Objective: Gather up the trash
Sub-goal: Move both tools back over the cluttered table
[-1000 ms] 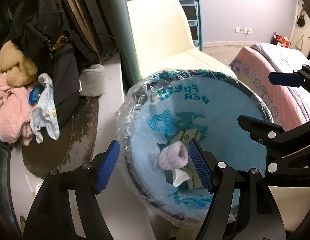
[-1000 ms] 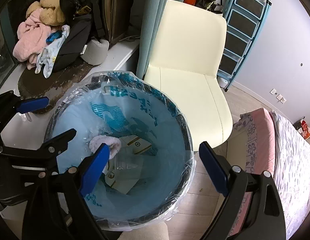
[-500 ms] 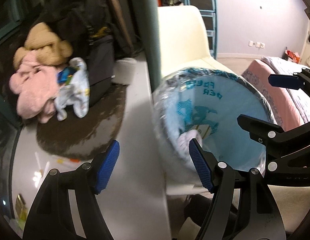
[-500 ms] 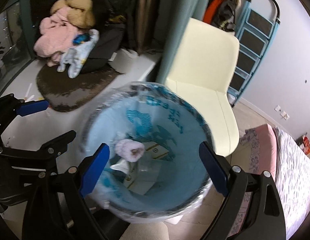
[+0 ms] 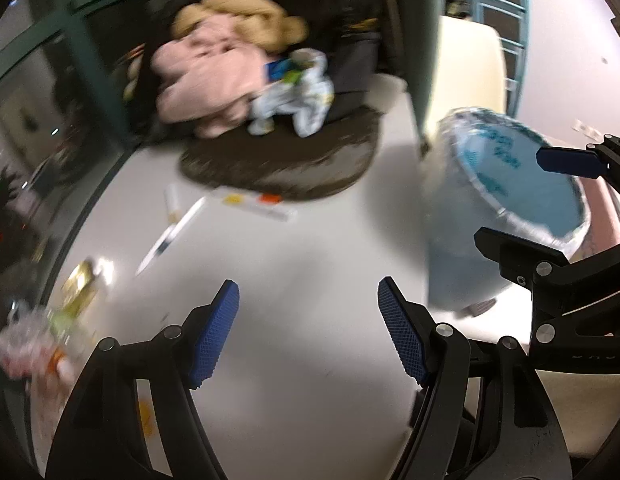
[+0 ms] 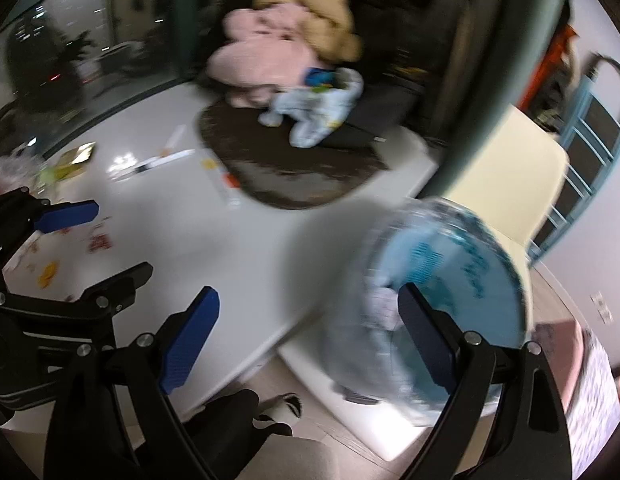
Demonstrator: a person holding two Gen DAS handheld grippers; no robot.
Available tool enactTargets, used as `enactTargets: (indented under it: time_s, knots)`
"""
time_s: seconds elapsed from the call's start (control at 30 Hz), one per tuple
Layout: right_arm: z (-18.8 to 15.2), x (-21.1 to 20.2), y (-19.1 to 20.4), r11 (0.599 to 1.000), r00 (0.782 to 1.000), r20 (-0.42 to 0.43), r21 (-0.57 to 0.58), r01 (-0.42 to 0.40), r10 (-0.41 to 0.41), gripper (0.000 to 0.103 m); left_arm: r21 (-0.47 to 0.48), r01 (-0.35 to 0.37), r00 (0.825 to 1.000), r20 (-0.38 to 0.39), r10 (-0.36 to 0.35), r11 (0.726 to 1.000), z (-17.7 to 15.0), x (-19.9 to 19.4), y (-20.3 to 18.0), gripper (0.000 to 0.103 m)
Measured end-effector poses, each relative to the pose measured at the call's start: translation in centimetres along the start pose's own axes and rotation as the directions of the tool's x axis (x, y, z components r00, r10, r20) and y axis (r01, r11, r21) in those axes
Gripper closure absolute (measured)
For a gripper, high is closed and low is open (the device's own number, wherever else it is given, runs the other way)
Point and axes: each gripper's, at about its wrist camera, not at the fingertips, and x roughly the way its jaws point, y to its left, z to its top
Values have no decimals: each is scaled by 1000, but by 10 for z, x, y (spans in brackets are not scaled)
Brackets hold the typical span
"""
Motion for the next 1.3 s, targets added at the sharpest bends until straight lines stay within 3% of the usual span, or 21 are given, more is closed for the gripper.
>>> enactTargets:
  time_s: [0.27,0.53,0.93,1.3]
  knots:
    - [0,-14,66,992,996,28,-98,-83,86,15,-99,-94,996,-20,92,991,-47,-33,47,34]
    - [-7,-28,105,984,993,40,-144,-108,115,15,-137,-124,992,-26,122,983,-77,-53,67,34]
    - [-14,-37,112,988,994,47,-126,-92,98,15,-132,-109,994,-11,108,985,-86,-61,66,34]
    - [-19,-29,136,974,990,-8,-175,-140,141,15,-214,-122,991,-82,106,969,-121,-60,85,34]
